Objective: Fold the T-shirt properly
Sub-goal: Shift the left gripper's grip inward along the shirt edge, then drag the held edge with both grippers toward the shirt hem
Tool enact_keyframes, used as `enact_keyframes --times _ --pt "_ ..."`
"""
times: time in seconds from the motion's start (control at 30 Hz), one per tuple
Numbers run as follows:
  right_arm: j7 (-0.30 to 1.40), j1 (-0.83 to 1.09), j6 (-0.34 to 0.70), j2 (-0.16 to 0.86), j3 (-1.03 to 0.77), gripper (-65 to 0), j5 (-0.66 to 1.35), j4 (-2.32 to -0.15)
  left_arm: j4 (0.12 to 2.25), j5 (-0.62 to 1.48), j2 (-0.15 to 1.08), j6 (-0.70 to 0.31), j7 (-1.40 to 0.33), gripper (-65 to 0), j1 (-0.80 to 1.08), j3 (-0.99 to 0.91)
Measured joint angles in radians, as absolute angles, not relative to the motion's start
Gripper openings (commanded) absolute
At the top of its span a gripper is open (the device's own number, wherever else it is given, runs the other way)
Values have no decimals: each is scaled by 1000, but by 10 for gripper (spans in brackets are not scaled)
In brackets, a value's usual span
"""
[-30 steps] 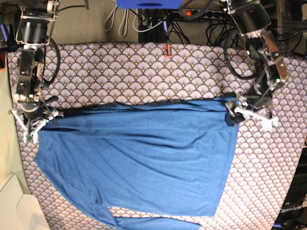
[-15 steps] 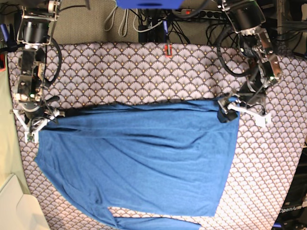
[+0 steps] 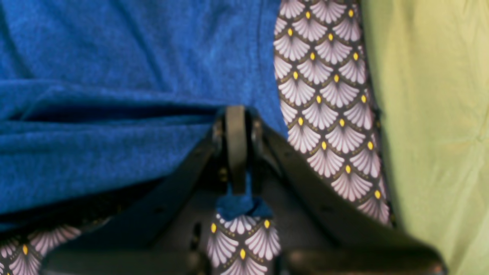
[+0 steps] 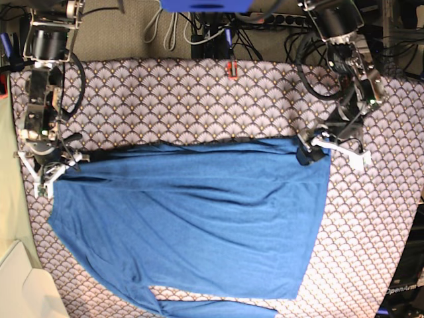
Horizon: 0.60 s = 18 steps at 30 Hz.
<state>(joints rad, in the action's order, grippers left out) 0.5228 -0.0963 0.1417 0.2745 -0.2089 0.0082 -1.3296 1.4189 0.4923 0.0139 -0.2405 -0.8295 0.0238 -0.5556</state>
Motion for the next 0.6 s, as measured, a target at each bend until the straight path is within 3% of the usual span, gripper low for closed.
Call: enact_keyframes --times 0.17,0.23,0.47,0.6 --pt "523 -96 142 274 -209 -650 8 -1330 1389 501 13 -248 -813 -70 10 -558" --pt "523 -93 142 274 -209 -650 8 -1330 1388 498 8 -247 -805 -119 10 -561" --pt "523 -74 142 274 -209 -650 8 -1332 1378 491 -1 -236 -833 -499 11 -558" --pt "523 -73 142 274 -209 -650 8 -1333 1374 487 -3 -236 -843 -650 14 -559"
